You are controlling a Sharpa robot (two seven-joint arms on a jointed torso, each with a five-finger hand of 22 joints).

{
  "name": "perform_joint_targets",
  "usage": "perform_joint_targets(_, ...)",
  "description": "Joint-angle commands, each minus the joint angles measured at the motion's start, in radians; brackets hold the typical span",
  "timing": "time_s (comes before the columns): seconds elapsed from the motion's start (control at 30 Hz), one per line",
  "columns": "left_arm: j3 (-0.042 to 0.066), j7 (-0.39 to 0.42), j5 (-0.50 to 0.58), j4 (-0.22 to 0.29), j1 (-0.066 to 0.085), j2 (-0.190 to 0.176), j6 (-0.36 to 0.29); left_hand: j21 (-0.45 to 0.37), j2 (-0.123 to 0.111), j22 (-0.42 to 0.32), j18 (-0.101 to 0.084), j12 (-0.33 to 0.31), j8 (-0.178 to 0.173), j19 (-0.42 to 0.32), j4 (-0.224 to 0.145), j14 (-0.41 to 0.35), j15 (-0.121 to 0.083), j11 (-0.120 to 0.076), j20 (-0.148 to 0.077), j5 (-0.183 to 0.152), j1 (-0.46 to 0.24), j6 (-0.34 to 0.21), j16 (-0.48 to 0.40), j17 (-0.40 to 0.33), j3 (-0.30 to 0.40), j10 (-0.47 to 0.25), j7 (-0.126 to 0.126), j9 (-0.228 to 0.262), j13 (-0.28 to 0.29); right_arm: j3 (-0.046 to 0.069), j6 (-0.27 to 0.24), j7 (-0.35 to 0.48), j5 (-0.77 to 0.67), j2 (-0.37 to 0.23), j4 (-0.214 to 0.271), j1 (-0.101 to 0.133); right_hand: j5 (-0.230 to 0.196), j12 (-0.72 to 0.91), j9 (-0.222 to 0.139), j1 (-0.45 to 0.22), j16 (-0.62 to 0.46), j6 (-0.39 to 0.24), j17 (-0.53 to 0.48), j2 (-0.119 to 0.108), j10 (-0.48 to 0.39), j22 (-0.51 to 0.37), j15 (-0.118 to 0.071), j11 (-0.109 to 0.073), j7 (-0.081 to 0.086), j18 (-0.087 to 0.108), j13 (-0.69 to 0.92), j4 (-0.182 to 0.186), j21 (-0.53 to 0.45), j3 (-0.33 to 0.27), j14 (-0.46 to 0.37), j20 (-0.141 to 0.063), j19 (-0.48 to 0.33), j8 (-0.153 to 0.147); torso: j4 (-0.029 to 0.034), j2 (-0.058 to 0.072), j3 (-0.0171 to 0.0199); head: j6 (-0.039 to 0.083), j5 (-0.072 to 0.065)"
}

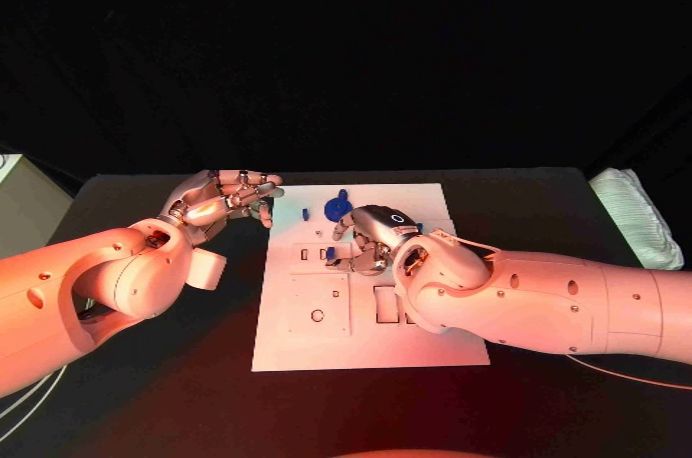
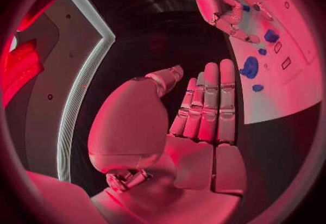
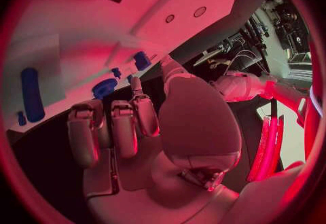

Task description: Assemble the parts on the task board

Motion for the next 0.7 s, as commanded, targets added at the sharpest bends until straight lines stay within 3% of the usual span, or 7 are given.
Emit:
perform_joint_targets(0.03, 0.001, -0.081, -0.086, -0.015, 0.001, 0.012, 0.021, 0.013, -0.010, 0.003, 0.016, 0.044, 0.000, 0.000, 0.020, 0.016, -0.010, -0.014, -0.006, -0.001, -0.031, 0.000, 0.027, 0.009, -0.022, 0.049, -0.010, 0.007, 0.023, 0.005, -0.067, 0.183, 0.118, -0.041, 0.029, 0.023, 0.014, 0.007, -0.002, 0.021, 0.004, -0.006, 0.260, 0.012, 0.003, 0.263, 0.008, 0.004, -0.002, -0.014, 0.123, 0.001, 0.005, -0.004, 0.102, 0.007, 0.103, -0.005, -0.0033, -0.005, 0.0003, 0.004, 0.003)
perform_joint_targets(0.17, 0.001, -0.184, -0.180, -0.039, 0.002, 0.028, 0.071, 0.065, 0.005, 0.029, 0.015, 0.253, 0.126, 0.035, 0.050, 0.065, -0.052, -0.068, -0.040, 0.004, -0.045, 0.069, 0.157, 0.082, -0.096, 0.081, -0.062, 0.087, 0.166, 0.007, -0.032, 0.318, 0.278, -0.088, 0.045, 0.055, 0.047, -0.018, -0.008, 0.074, -0.006, -0.017, 0.243, 0.031, -0.021, 0.252, 0.011, 0.007, 0.003, -0.009, 0.104, -0.006, -0.015, 0.015, 0.098, 0.010, 0.094, -0.011, -0.0130, -0.013, 0.0030, 0.001, 0.007)
perform_joint_targets(0.23, 0.001, -0.248, -0.257, -0.055, 0.006, 0.043, 0.106, 0.089, 0.004, 0.043, 0.014, 0.335, 0.161, 0.037, 0.071, 0.068, -0.054, -0.068, -0.045, 0.002, -0.055, 0.048, 0.198, 0.102, -0.109, 0.049, -0.060, 0.120, 0.229, 0.008, -0.004, 0.378, 0.365, -0.114, 0.051, 0.073, 0.052, -0.030, -0.010, 0.084, -0.015, -0.021, 0.229, 0.029, -0.031, 0.233, 0.012, 0.009, 0.005, -0.001, 0.096, -0.007, -0.049, 0.018, 0.093, 0.011, 0.079, -0.012, -0.0161, -0.018, 0.0049, -0.001, 0.008)
perform_joint_targets(0.37, 0.001, -0.367, -0.400, -0.082, 0.027, 0.079, 0.140, 0.284, -0.014, 0.274, -0.021, 0.546, 0.221, 0.158, 0.142, 0.262, -0.048, -0.052, -0.040, 0.002, -0.071, -0.059, 0.511, 0.426, -0.148, -0.116, -0.046, 0.188, 0.386, 0.009, 0.034, 0.462, 0.497, -0.165, 0.063, 0.094, 0.069, -0.095, -0.012, 0.087, -0.051, -0.031, 0.173, 0.021, -0.093, 0.181, 0.017, 0.014, 0.009, 0.022, 0.046, -0.001, -0.145, 0.003, 0.074, 0.016, 0.036, -0.009, -0.0170, -0.030, 0.0080, -0.008, 0.017)
perform_joint_targets(0.47, 0.000, -0.453, -0.504, -0.102, 0.048, 0.109, 0.173, 0.363, 0.000, 0.380, -0.036, 0.681, 0.288, 0.215, 0.195, 0.331, -0.048, -0.054, -0.043, 0.003, -0.117, -0.079, 0.609, 0.556, -0.194, -0.148, -0.046, 0.231, 0.461, 0.009, 0.057, 0.509, 0.578, -0.201, 0.069, 0.102, 0.117, -0.153, -0.014, 0.066, -0.091, -0.058, 0.118, 0.018, -0.152, 0.131, 0.024, 0.022, 0.016, 0.041, 0.000, 0.001, -0.238, -0.048, 0.050, 0.020, -0.006, -0.011, -0.0160, -0.038, 0.0116, -0.011, 0.024)
perform_joint_targets(0.57, 0.000, -0.522, -0.589, -0.122, 0.069, 0.138, 0.208, 0.398, 0.014, 0.430, -0.044, 0.741, 0.325, 0.241, 0.199, 0.358, -0.051, -0.056, -0.045, 0.004, -0.148, -0.092, 0.644, 0.607, -0.227, -0.165, -0.050, 0.250, 0.488, 0.010, 0.068, 0.532, 0.618, -0.226, 0.071, 0.107, 0.136, -0.164, -0.011, 0.049, -0.110, -0.091, 0.094, 0.038, -0.179, 0.104, 0.031, 0.031, 0.027, 0.049, -0.021, 0.002, -0.289, -0.193, 0.036, 0.031, -0.025, 0.002, -0.0159, -0.043, 0.0139, -0.014, 0.031)
perform_joint_targets(0.7, -0.005, -0.619, -0.690, -0.157, 0.094, 0.185, 0.258, 0.435, 0.025, 0.486, -0.054, 0.781, 0.354, 0.274, 0.200, 0.386, -0.056, -0.062, -0.048, 0.004, -0.168, -0.092, 0.675, 0.655, -0.250, -0.165, -0.057, 0.264, 0.503, 0.010, 0.068, 0.541, 0.646, -0.251, 0.066, 0.111, 0.131, -0.154, -0.009, 0.043, -0.106, -0.094, 0.100, 0.050, -0.176, 0.105, 0.032, 0.032, 0.026, 0.049, -0.020, 0.006, -0.287, -0.231, 0.038, 0.030, -0.021, 0.013, -0.0153, -0.051, 0.0175, -0.020, 0.036)
